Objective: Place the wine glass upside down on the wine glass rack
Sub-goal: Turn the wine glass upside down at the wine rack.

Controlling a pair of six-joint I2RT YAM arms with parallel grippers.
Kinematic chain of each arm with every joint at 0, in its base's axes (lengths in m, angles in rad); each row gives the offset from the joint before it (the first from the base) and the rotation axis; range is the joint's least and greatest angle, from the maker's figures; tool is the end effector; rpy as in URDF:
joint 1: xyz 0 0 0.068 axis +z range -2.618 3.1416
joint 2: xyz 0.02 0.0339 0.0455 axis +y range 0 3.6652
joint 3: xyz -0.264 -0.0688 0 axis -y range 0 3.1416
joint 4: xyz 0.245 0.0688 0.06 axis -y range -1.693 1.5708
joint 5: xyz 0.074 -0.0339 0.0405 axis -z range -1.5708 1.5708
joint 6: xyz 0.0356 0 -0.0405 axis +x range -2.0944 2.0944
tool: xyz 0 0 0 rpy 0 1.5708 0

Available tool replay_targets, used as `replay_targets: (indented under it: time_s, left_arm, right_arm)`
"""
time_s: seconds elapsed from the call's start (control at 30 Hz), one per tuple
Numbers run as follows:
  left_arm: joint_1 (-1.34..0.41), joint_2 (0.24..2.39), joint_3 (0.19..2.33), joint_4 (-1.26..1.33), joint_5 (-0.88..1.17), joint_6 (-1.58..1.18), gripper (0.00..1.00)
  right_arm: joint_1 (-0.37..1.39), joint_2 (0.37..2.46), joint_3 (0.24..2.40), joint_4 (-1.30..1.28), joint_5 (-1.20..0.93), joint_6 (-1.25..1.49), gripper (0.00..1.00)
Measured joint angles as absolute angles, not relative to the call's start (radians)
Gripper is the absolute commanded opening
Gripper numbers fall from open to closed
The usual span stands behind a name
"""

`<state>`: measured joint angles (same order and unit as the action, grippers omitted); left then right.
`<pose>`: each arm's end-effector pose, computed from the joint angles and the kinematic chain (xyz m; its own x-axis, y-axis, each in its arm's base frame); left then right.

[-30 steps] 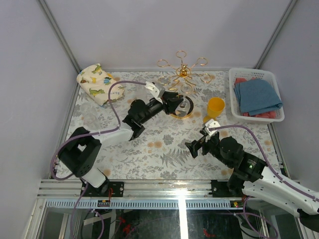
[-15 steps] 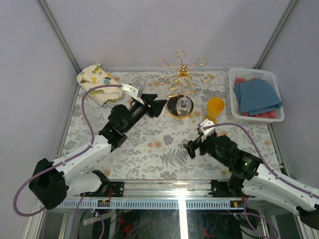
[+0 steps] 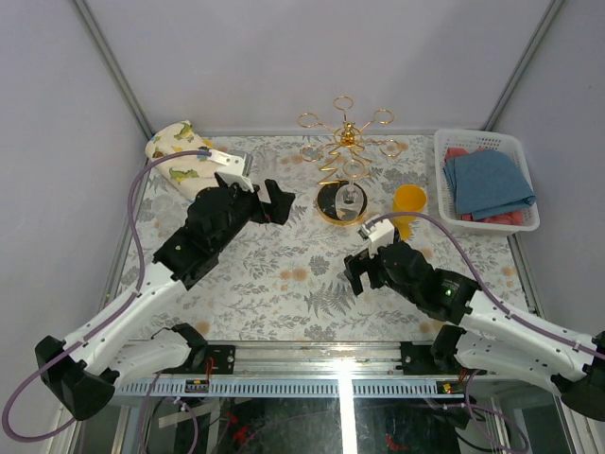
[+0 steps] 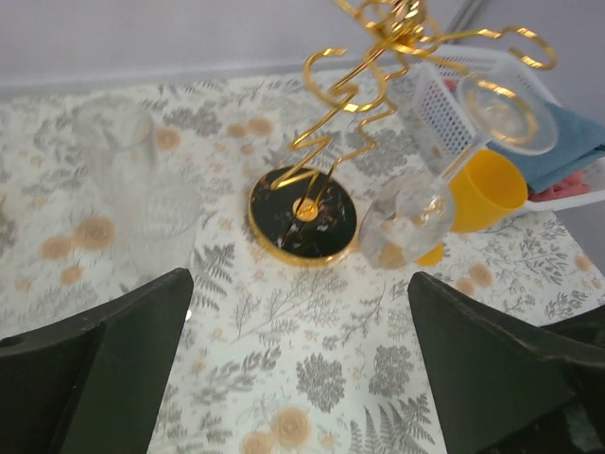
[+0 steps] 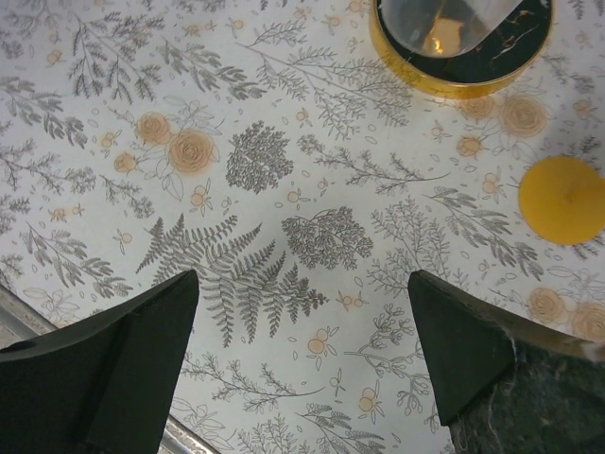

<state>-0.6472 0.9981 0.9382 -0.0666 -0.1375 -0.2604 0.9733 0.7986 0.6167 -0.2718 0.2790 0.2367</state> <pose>0.1892 -0.1369 0.3668 -0.2231 -0.1511 -0.9630 0.4464 0.8624 -0.2387 0.1121 0.1473 0.2699 -0.3934 -0.1774 -0.9021 -0.5794 0.8097 0.0934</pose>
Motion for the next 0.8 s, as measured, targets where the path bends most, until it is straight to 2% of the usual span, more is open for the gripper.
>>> replay_targets:
  time_s: [0.4,0.8]
  left_arm:
    - [-0.633,0.865,0.939,-0.312,-0.260,-0.253,1.00]
    - [-0.633,0.788,1.013,-0.533,-0.423,-0.253,1.00]
  right_arm:
    - [0.948,0.962,0.971,-0.500,0.474,0.284,0.99]
    - [0.881,0.984,0.965,-0.474,0.279,0.317,0.99]
